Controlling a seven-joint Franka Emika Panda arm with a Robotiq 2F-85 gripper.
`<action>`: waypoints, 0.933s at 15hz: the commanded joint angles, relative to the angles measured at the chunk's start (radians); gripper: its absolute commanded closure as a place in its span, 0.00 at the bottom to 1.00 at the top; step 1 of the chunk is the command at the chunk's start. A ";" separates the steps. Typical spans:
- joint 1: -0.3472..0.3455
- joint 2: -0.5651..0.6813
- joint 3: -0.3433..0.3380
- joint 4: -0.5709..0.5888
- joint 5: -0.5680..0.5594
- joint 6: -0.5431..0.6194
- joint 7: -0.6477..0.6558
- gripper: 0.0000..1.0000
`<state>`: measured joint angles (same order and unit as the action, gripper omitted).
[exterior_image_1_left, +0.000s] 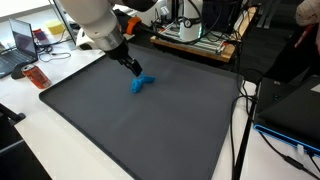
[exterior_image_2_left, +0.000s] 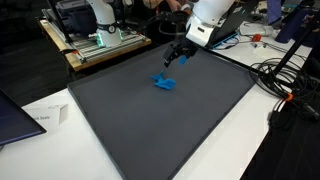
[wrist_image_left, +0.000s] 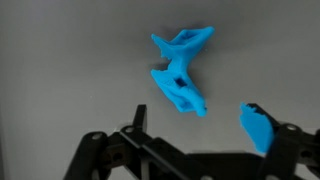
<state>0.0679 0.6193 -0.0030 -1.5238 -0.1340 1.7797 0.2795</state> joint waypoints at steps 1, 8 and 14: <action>0.006 0.103 -0.011 0.151 0.027 -0.085 -0.011 0.00; 0.087 0.222 -0.036 0.302 -0.045 -0.131 0.034 0.00; 0.160 0.230 -0.065 0.315 -0.101 -0.137 0.103 0.00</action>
<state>0.1957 0.8428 -0.0464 -1.2365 -0.1994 1.6681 0.3475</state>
